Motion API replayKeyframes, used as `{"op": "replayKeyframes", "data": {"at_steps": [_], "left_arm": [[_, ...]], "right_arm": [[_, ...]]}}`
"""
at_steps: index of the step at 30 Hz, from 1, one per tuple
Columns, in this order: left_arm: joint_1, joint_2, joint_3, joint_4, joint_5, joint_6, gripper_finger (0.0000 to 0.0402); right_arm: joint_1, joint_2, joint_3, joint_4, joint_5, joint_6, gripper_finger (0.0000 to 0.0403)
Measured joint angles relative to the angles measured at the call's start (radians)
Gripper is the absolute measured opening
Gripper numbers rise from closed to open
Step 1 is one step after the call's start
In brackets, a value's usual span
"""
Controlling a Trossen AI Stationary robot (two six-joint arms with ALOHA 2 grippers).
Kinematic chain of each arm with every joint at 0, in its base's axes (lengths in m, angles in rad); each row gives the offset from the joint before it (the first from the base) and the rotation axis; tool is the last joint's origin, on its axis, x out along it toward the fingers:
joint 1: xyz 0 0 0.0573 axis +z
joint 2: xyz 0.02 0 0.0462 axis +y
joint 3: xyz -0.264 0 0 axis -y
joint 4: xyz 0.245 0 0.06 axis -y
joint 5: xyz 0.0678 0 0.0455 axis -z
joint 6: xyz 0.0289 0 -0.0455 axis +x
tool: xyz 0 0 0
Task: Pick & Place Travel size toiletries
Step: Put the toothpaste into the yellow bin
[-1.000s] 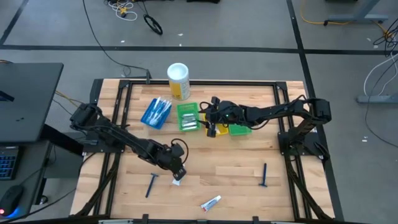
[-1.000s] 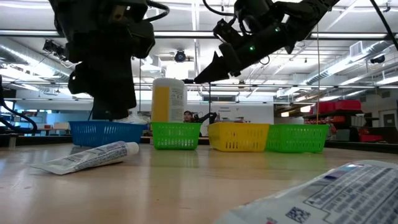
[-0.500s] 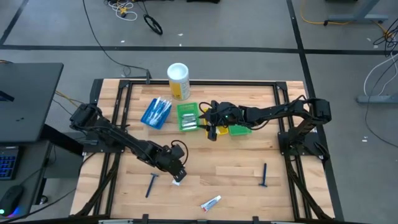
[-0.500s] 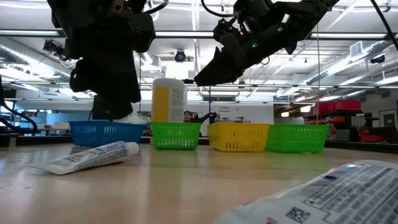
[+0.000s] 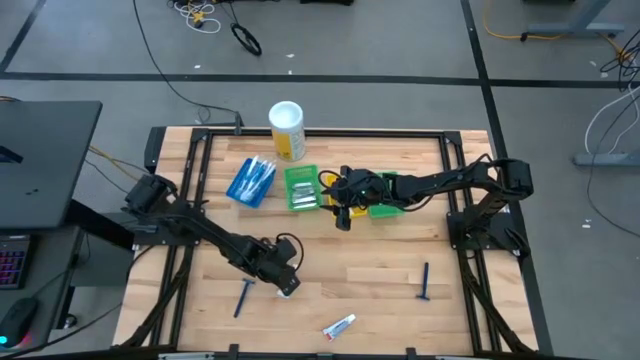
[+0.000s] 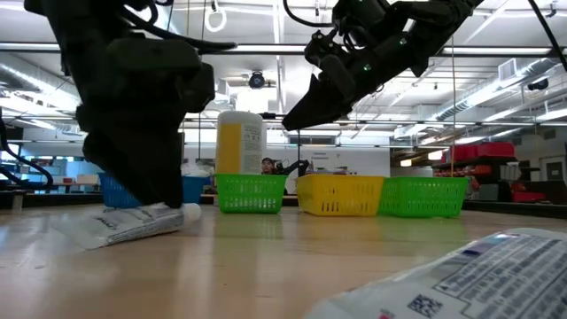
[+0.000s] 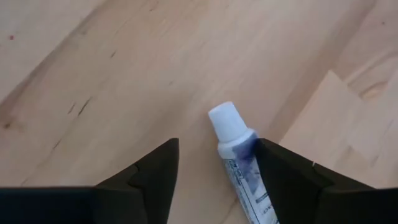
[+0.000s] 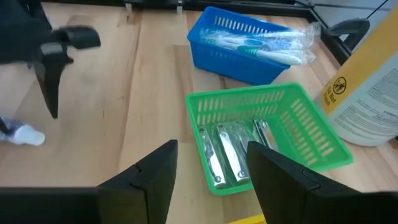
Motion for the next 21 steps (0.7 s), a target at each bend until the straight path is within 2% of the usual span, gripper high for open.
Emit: {"op": "replayKeyframes", "data": {"at_steps": [8, 17, 21], "left_arm": [[0.0, 0.018, -0.001, 0.025, -0.003, 0.008, 0.0231], [0.0, 0.018, -0.001, 0.023, 0.024, 0.025, 0.0189], [-0.006, 0.018, -0.001, 0.012, 0.096, 0.133, 0.017]], "right_arm": [[0.0, 0.0, 0.0, 0.001, 0.002, -0.003, 0.0204], [0.003, 0.0, 0.0, -0.005, -0.006, 0.0, 0.0204], [0.003, 0.0, 0.0, -0.005, -0.006, 0.001, 0.0204]]}}
